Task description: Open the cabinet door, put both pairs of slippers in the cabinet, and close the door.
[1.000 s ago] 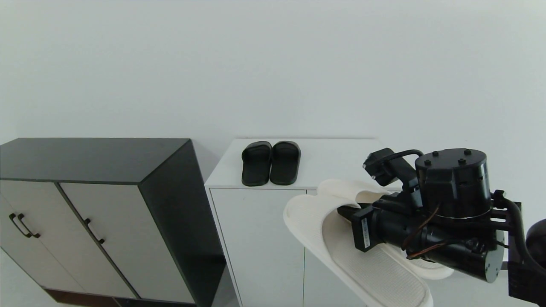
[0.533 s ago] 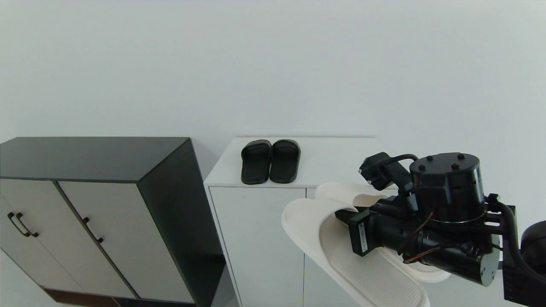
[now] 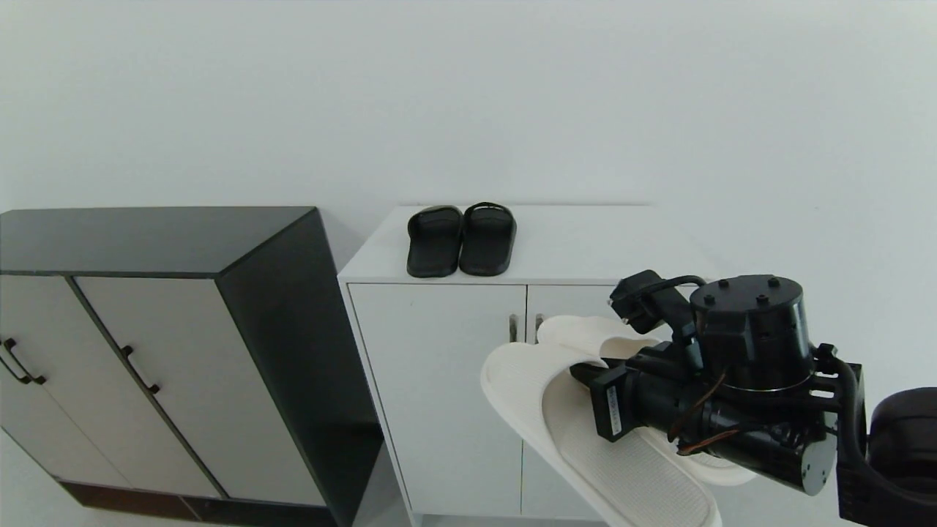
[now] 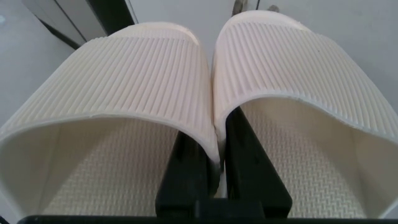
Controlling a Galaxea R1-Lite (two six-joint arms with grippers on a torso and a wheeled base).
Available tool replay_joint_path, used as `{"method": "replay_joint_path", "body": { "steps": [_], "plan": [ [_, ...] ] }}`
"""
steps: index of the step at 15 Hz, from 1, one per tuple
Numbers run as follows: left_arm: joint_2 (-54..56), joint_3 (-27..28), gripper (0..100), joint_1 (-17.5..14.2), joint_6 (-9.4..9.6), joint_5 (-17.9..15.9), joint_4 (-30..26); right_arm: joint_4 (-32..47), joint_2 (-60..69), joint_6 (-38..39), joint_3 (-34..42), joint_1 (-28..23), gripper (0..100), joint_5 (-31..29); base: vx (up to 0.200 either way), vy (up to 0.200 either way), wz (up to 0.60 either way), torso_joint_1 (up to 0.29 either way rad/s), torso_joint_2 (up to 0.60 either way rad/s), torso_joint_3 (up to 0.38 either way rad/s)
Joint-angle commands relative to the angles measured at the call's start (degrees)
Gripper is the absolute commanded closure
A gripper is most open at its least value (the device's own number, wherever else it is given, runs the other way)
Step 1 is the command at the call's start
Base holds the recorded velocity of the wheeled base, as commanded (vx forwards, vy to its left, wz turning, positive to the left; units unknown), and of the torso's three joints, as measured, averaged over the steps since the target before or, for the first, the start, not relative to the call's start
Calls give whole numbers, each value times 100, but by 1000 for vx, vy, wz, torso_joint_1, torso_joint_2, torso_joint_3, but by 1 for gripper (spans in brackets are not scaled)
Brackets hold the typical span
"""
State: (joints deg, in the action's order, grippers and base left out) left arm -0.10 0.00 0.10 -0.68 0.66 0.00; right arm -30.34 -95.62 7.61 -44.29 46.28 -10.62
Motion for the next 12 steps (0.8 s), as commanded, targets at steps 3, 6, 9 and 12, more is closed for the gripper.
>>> {"method": "replay_joint_path", "body": {
  "steps": [3, 6, 9, 12],
  "plan": [
    [1, 0, 0, -1, 24, 13, 0, -77, -44, -5, 96, 13, 100, -2, 0, 0, 0, -204, 515, 317],
    [1, 0, 0, -1, 33, 4, 0, -147, 17, -5, 236, 22, 100, -10, 0, 0, 0, -183, 499, 315],
    [1, 0, 0, -1, 95, -4, 0, -262, 105, -31, 342, 22, 100, -28, 0, 0, 0, -163, 486, 318],
    [1, 0, 0, -1, 121, -48, 0, -288, 114, -40, 395, 13, 100, -28, 0, 0, 0, -149, 478, 331]
  ]
}}
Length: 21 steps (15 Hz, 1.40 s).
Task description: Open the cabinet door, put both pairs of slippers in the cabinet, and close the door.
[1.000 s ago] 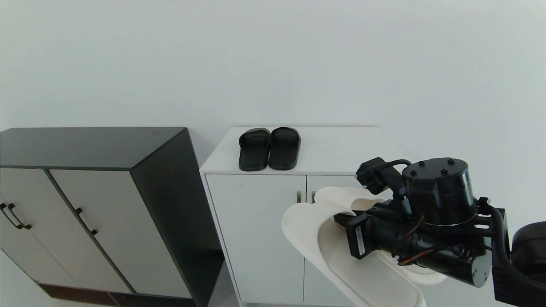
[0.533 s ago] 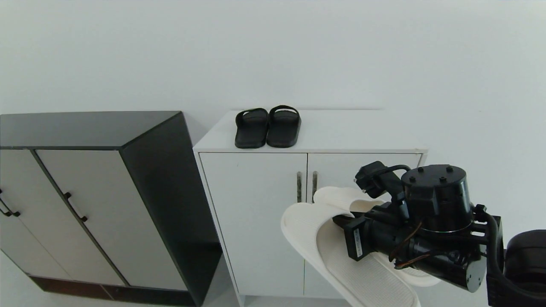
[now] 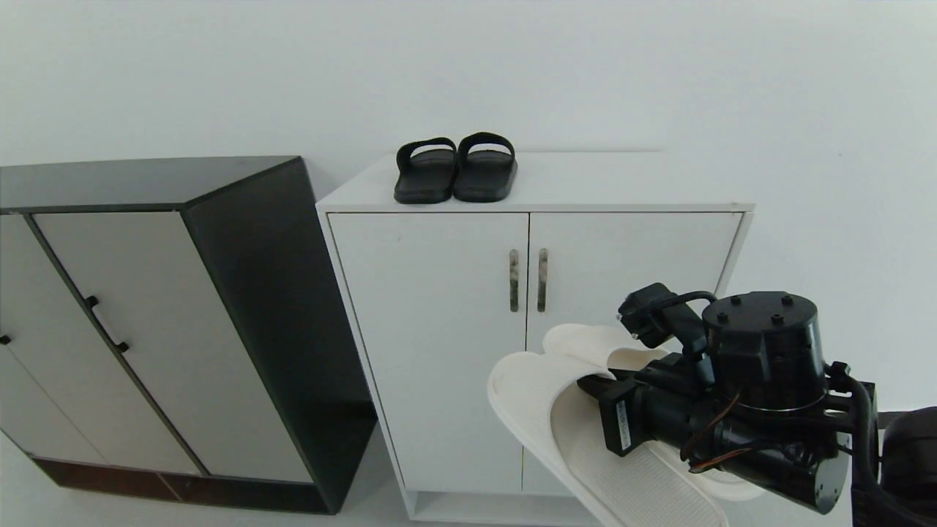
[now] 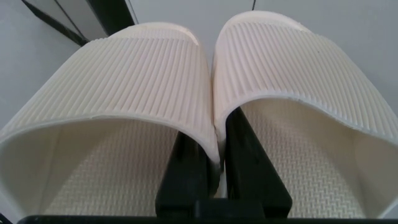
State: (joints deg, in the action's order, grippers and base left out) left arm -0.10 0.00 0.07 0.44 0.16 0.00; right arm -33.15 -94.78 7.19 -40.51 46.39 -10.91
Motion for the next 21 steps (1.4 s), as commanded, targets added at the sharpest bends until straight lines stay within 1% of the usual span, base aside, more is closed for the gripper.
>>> {"method": "replay_joint_path", "body": {
  "steps": [1, 5, 7, 9, 10, 11, 12, 13, 14, 15, 16, 17, 18, 19, 20, 21],
  "plan": [
    [1, 0, 0, 1, 26, 2, 0, -8, 21, -7, 61, 2, 100, 1, 0, 0, 0, -129, 461, 330],
    [1, 0, 0, 1, 0, 11, 0, 1, 4, -7, 87, 11, 100, 19, 0, 0, 0, -108, 449, 348],
    [1, 0, 0, 1, -88, 28, 0, 1, -14, -7, 113, 20, 100, 28, 0, 0, 0, -63, 444, 368],
    [-17, 97, 0, 1, -61, 19, 18, 1, -32, -7, 122, 37, 100, 36, 0, 0, 0, -29, 434, 386],
    [-641, 844, 0, 28, -141, -95, 18, 1, -49, -7, 122, 46, 100, 45, 0, 0, 0, -7, 144, 90],
    [-1106, 1160, 0, 37, -202, -262, 35, 1, -49, -7, 122, 55, 100, 45, 0, 0, 0, 0, 0, 0],
    [-1634, 1345, 0, 72, -185, -745, 35, 1, -58, -7, 122, 55, 100, 45, 0, 0, 0, 0, 0, 0],
    [-2258, 1494, 0, 72, -141, -1422, 53, 1, -49, -7, 131, 55, 100, 45, 0, 0, 0, 0, 0, 0],
    [-2838, 1635, 0, 72, -141, -1800, 193, 1, -40, -7, 140, 55, 100, 54, 0, 0, 0, 0, 0, 0],
    [-3418, 1705, 0, 81, -141, -1932, 483, 1, -40, -7, 131, 55, 100, 54, 0, 0, 0, -17, 61, 100],
    [-3840, 1758, 0, 107, -132, -1958, 809, 1, -40, -7, 131, 72, 100, 54, 0, 0, 0, -22, 173, 119],
    [-4605, 1881, 0, 248, -105, -1932, 1371, 1, -23, -7, 140, 116, 100, 54, 0, 0, 0, 2, 100, 71],
    [-5053, 1995, 0, 432, -114, -1897, 1723, 1, -5, -7, 149, 143, 100, 63, 0, 0, 0, 2, 66, 41],
    [-5369, 2118, 0, 696, -123, -1888, 1951, 1, 21, -7, 149, 152, 100, 54, 0, 0, 0, 0, 0, 0],
    [-5580, 2276, 0, 1030, -132, -1888, 2057, 1, 65, -7, 149, 152, 100, 72, 0, 0, 0, 0, 0, 0],
    [-5747, 2487, 0, 1452, -132, -1888, 2162, 10, 118, -7, 157, 169, 100, 124, 0, 0, 0, 0, 0, 0]
  ]
}}
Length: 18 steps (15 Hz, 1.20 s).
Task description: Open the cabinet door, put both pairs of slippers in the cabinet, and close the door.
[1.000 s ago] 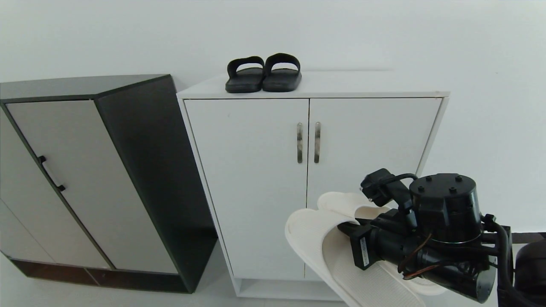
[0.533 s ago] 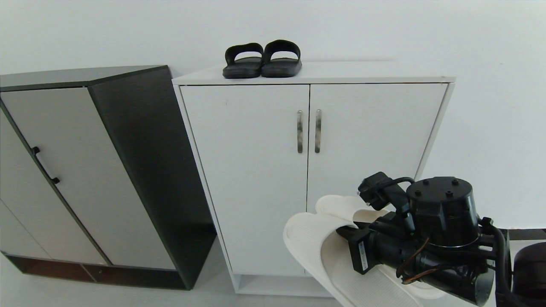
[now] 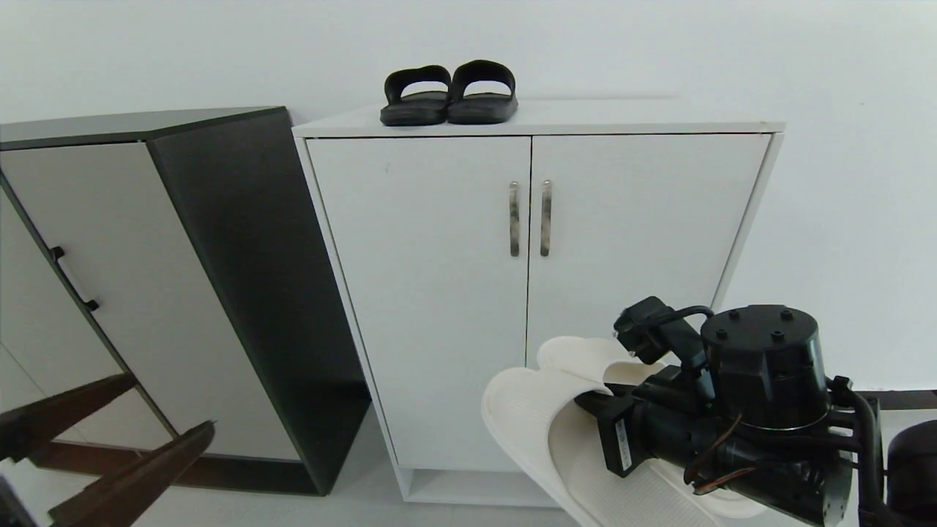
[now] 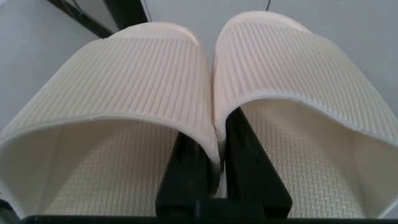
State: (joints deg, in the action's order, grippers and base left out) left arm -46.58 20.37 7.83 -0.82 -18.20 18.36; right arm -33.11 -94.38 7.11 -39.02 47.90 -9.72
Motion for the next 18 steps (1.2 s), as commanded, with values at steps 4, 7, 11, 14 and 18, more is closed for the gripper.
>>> {"method": "replay_joint_path", "body": {
  "steps": [4, 7, 11, 14, 18],
  "plan": [
    [-2400, 1408, 0, 2232, -182, 493, 625, -3, 122, 1, 44, 71, 100, 31, 0, 0, 0, 0, 0, 0],
    [-3736, 2023, 0, 2724, -287, 757, 1794, -3, 86, 19, -27, -44, 100, 31, 0, 0, 0, 0, 0, 0],
    [-4852, 3403, 0, 2909, -982, 801, 1785, -3, 78, 28, -79, -439, 100, 75, 0, 0, 0, 0, 0, 0],
    [-5423, 4520, 0, 2988, -1017, 783, 1135, -3, 25, 28, -70, -492, 100, 189, 0, 0, 0, 0, 0, 0],
    [-5950, 5847, 0, 3014, -1237, 343, 221, -3, -10, 36, -62, -457, 100, 207, 0, 0, 0, 0, 0, 0]
  ]
}}
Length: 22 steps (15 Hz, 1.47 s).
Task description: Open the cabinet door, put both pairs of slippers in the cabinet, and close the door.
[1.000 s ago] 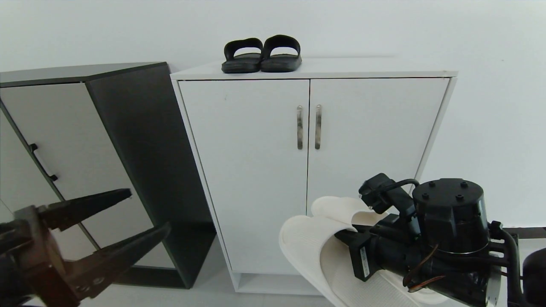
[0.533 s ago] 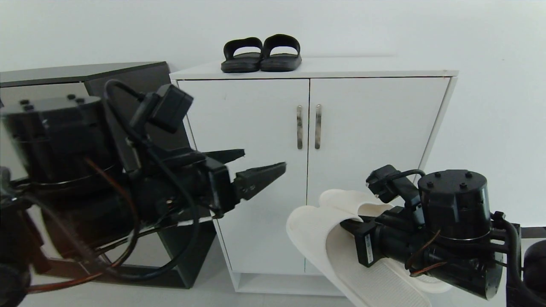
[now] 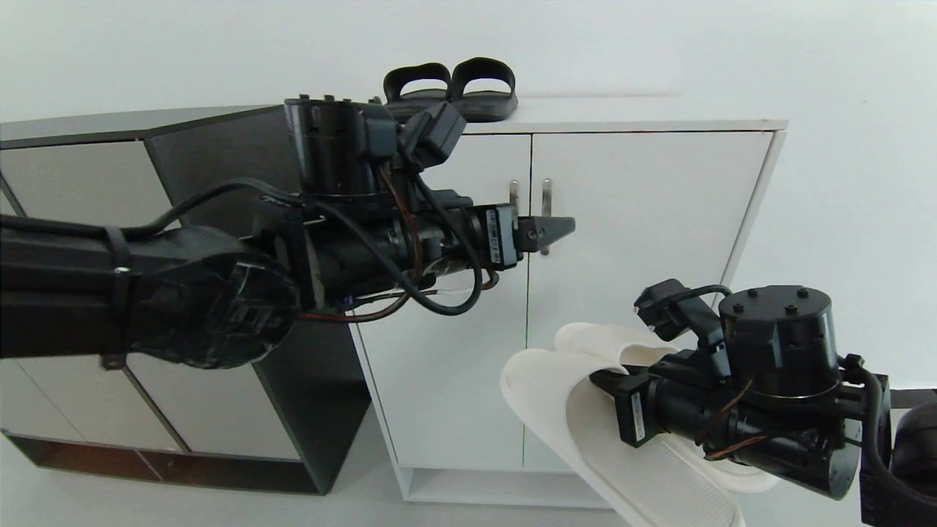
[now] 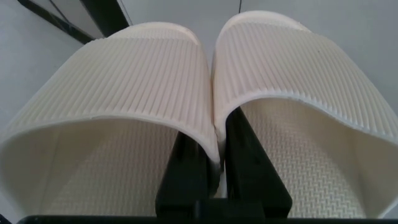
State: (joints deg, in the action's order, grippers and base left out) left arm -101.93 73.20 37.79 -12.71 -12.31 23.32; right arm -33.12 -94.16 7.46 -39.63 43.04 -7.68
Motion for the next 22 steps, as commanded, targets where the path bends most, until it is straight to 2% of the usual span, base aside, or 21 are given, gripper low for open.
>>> {"method": "replay_joint_path", "body": {
  "steps": [1, 3, 5, 9, 19, 22],
  "plan": [
    [-521, 853, 0, 0, -47, -421, -522, -1, -41, 1, 34, 29, 100, 3, 0, 0, 0, 0, 0, 0],
    [-767, 1398, 0, 0, -73, -597, -768, -1, -32, 10, 70, 29, 100, 118, 0, 0, 0, 0, 0, 0],
    [-943, 1715, 0, 0, -302, -764, -882, -1, -6, 10, 70, 29, 100, 135, 0, 0, 0, 0, 0, 0],
    [-1304, 2189, 0, -9, -346, -755, -1022, -1, 3, 1, 70, 29, 100, 126, 0, 0, 0, 0, 0, 0],
    [-1277, 2233, 0, -290, -434, -641, -1022, -1, 47, 1, 105, 46, 100, 126, 0, 0, 0, 0, 0, 0],
    [-1594, 2620, 0, -290, -434, -527, -1031, -1, 47, 1, 105, 46, 100, 135, 0, 0, 0, 0, 0, 0]
  ]
}}
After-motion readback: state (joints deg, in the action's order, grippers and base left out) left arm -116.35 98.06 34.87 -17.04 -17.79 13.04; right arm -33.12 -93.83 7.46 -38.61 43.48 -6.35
